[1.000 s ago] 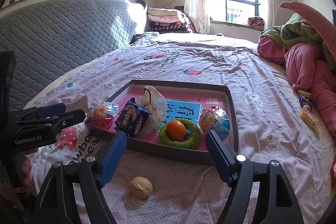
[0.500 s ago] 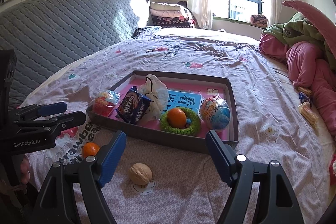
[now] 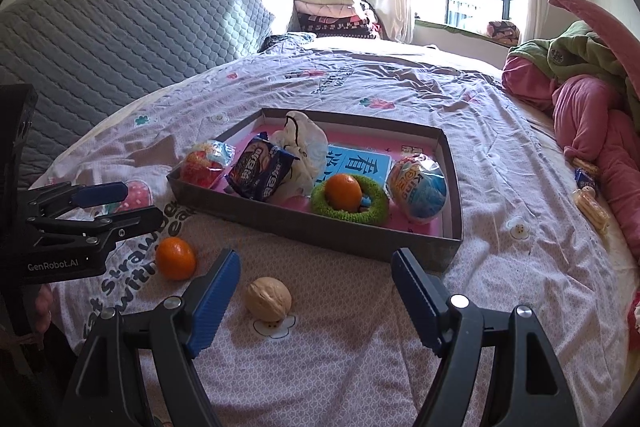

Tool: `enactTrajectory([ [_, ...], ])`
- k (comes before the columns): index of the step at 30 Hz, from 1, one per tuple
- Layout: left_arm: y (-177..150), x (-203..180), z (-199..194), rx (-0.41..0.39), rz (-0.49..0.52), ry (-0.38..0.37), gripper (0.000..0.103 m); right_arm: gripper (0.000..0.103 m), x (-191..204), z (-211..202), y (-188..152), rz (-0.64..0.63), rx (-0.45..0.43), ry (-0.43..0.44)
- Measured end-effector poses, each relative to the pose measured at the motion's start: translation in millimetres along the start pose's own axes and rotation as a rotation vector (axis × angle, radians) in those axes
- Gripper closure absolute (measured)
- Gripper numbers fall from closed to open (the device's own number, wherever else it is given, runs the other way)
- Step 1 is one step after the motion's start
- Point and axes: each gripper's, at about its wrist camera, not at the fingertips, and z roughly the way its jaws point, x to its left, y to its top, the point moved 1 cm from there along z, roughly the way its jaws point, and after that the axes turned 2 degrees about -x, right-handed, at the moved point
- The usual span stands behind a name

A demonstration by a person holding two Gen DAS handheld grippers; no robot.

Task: Organize objects
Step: 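Reach left gripper to the orange while right gripper reaches the walnut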

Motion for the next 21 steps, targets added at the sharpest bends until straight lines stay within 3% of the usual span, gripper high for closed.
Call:
enactTrajectory([
  [21, -20.2, -3.0, 8.7, 0.067, 0.036, -0.011, 0.028, 0.026, 2.1, 7.8, -19.3, -0.009, 0.069, 0.033],
])
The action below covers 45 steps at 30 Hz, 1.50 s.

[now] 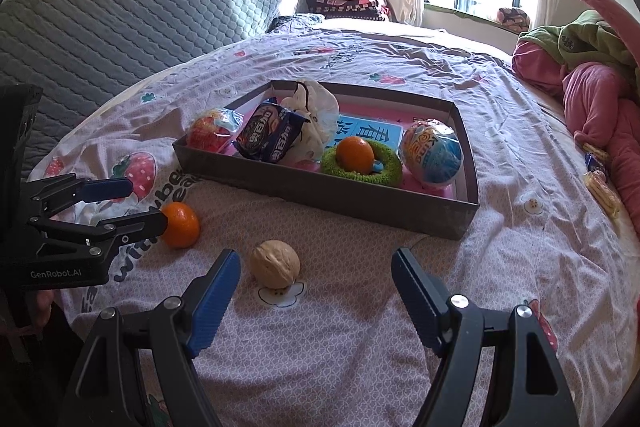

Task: Organize objects
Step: 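Reach left gripper to the orange while right gripper reaches the walnut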

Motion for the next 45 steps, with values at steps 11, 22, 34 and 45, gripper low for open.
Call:
enactTrajectory([
  [11, -8.9, -3.6, 7.9, 0.029, 0.019, 0.011, 0.028, 0.026, 0.7, 3.9, -9.7, -0.011, 0.028, -0.004],
  [22, -13.9, -15.0, 19.1, 0.059, 0.04, 0.009, 0.028, 0.026, 6.7, 12.6, -12.6, -0.012, 0.052, 0.011],
  [34, -10.8, -14.4, 34.7, 0.079, 0.022, 0.039, 0.028, 0.026, 10.2, 28.4, -13.1, -0.005, 0.079, -0.004],
  [45, -4.7, -10.4, 41.4, 0.079, 0.006, 0.059, 0.028, 0.026, 11.0, 41.9, -13.9, -0.005, 0.099, -0.029],
])
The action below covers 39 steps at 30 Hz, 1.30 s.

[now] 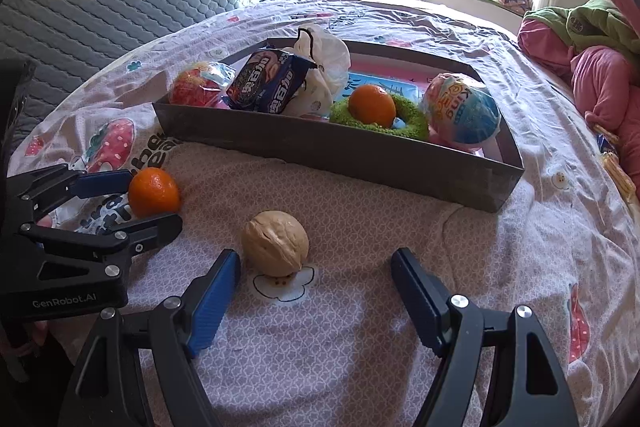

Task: Organize objects
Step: 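Reach left gripper to the orange while right gripper reaches the walnut, then close left gripper on the orange while right gripper closes on the walnut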

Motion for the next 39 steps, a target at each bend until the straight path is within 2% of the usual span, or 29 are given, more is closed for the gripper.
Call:
enactTrajectory([
  [12, 7.7, 1.7, 8.8, 0.01, -0.021, 0.005, 0.028, 0.026, 5.2, 11.7, 5.3, -0.025, 0.012, -0.028],
  [21, 9.8, 1.4, 14.6, 0.016, -0.025, 0.012, 0.023, 0.029, 5.9, 16.1, 8.8, -0.014, 0.016, -0.035],
  [24, 9.4, 0.4, 15.0, 0.014, -0.024, 0.013, 0.022, 0.034, 5.9, 15.5, 8.6, -0.02, 0.015, -0.042],
  [29, 9.2, -2.0, 15.0, 0.008, -0.014, 0.024, 0.022, 0.052, 12.0, 13.7, 8.6, -0.057, 0.008, -0.047],
  [33, 9.3, -3.2, 14.0, 0.008, -0.011, 0.024, 0.023, 0.059, 15.0, 13.0, 8.4, -0.07, 0.007, -0.043],
  [36, 9.1, -4.8, 13.2, 0.007, -0.005, 0.022, 0.026, 0.065, 18.5, 12.4, 8.4, -0.083, 0.006, -0.035],
  [39, 8.4, -7.8, 11.2, 0.003, 0.004, 0.02, 0.035, 0.068, 18.9, 12.1, 8.3, -0.087, 0.006, -0.034],
])
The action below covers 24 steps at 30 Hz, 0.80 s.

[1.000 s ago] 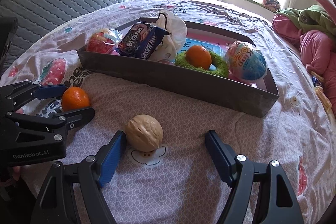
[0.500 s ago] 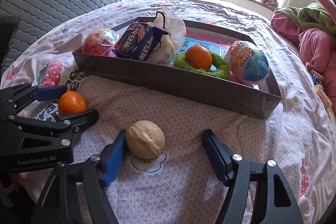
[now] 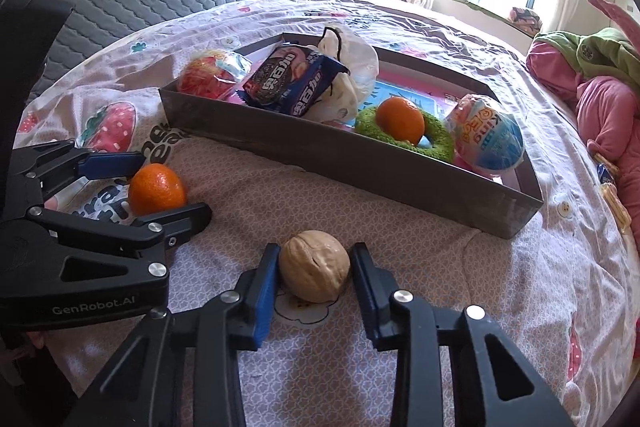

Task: Organize objects
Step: 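Close left gripper on the orange while right gripper closes on the walnut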

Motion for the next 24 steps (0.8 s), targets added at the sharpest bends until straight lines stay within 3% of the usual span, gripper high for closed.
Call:
enactTrajectory([
  [11, -0.8, -7.2, -4.2, -0.006, 0.031, -0.013, 0.063, 0.069, -0.7, -1.1, -1.9, 0.001, 0.0, 0.007],
  [24, 1.4, -4.4, -7.2, -0.005, 0.005, -0.032, 0.064, 0.069, -2.4, -3.0, -2.2, 0.011, 0.003, 0.014],
])
